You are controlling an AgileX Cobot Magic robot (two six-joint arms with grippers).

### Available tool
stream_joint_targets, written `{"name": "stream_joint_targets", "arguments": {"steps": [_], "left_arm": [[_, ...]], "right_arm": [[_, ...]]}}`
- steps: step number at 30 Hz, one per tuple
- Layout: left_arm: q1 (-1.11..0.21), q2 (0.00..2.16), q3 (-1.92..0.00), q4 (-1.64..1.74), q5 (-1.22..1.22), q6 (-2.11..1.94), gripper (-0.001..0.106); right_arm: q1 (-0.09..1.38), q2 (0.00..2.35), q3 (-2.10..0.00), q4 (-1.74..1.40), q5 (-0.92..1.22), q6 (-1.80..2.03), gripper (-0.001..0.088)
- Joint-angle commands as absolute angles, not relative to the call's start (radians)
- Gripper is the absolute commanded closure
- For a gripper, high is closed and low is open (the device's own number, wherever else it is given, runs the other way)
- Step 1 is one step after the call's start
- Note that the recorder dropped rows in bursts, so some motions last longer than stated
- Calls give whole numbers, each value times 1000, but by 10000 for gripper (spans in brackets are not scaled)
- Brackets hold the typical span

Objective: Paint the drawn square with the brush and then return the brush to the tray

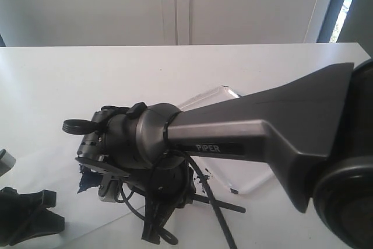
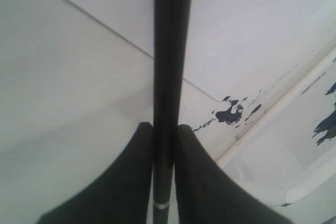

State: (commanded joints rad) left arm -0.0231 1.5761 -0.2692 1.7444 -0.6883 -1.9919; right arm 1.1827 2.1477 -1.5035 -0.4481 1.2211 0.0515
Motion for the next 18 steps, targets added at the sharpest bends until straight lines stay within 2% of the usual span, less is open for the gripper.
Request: {"name": "stream_joint_targets", "arguments": {"steps": [18], "left_arm": [[-23, 1576, -269, 1744, -688, -1992, 1053]], "right_arm": [[1156, 2143, -1495, -448, 1221, 51, 868]]}}
